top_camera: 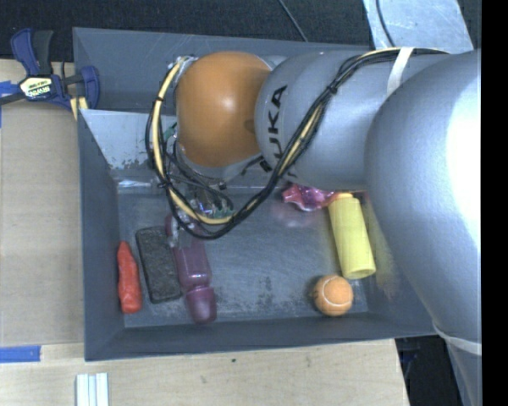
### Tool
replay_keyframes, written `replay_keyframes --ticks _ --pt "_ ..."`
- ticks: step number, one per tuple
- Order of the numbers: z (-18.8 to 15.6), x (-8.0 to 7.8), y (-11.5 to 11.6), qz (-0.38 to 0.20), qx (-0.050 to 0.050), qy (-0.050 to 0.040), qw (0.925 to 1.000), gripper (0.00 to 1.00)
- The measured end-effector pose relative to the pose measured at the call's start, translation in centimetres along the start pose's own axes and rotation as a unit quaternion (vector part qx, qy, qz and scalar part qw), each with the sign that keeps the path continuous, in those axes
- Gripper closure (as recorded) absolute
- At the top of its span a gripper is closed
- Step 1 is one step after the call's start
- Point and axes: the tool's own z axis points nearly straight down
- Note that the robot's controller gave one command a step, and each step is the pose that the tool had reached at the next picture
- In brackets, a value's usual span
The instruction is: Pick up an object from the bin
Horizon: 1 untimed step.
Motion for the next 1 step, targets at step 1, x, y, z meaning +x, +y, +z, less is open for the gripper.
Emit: replay_keyframes --ticks 1 --pt "-1.88 0.21 -1.86 -0.036 -0.001 -0.0038 0.9993 0.0"
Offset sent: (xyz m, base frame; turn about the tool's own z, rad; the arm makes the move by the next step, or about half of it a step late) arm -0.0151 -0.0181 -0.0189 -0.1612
